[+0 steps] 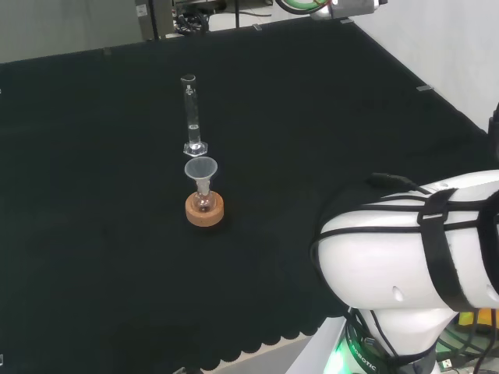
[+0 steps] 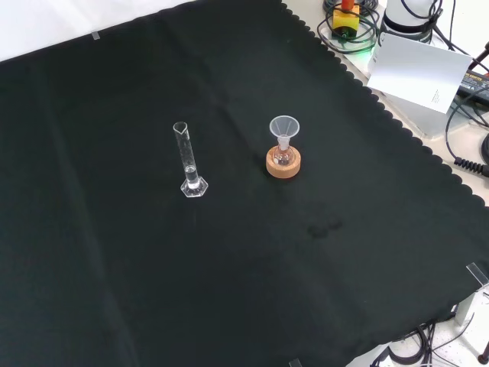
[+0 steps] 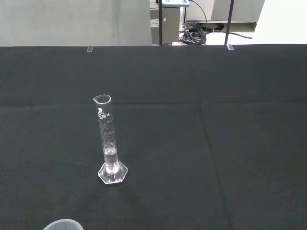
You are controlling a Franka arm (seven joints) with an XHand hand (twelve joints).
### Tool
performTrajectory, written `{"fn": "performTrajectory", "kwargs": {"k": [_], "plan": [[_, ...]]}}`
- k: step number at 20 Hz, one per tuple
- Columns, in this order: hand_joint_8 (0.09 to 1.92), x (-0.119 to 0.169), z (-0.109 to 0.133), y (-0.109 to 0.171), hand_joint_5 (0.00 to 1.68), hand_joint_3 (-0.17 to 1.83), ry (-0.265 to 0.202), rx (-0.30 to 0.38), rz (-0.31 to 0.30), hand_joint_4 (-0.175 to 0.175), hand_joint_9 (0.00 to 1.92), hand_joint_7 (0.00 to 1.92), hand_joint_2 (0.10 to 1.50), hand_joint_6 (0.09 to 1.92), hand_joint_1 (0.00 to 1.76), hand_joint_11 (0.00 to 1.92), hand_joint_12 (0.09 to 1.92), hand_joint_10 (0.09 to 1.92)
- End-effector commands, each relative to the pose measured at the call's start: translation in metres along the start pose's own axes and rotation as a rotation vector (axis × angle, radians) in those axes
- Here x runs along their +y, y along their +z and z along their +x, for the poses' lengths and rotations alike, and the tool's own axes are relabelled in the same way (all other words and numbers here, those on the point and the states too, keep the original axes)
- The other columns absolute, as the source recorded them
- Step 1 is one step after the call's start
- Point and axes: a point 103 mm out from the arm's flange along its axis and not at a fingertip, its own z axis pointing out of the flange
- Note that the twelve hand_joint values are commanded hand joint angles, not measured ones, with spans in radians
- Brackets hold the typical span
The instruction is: Pick up the graduated cylinder.
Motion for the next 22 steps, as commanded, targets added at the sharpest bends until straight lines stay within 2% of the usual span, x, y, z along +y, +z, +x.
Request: {"fn": "performTrajectory", "kwargs": {"k": [1,4,7,11,16,22], "plan": [[0.54,0.0,0.001,0.0,0.27,-0.03,-0.003,-0.001,-0.007,-0.016,0.5,0.06,1.32,0.09,0.19,0.16,1.35,0.09],[0.51,0.001,0.003,-0.001,0.26,0.01,-0.004,-0.006,-0.009,-0.008,0.47,0.02,1.39,0.09,0.06,0.15,1.35,0.09],[0.51,0.0,0.009,0.001,0.26,0.01,-0.002,-0.016,-0.014,-0.008,0.46,0.02,1.4,0.09,0.05,0.14,1.35,0.09],[0.51,0.008,0.002,0.008,0.26,0.01,0.02,-0.006,0.0,-0.007,0.46,0.02,1.4,0.09,0.05,0.14,1.35,0.09],[0.51,0.029,-0.011,0.033,0.26,0.01,0.06,0.015,0.037,-0.008,0.47,0.02,1.4,0.09,0.06,0.14,1.35,0.09],[0.5,0.057,-0.022,0.071,0.26,0.01,0.065,0.013,0.063,-0.011,0.47,0.03,1.4,0.09,0.07,0.14,1.35,0.09]]}}
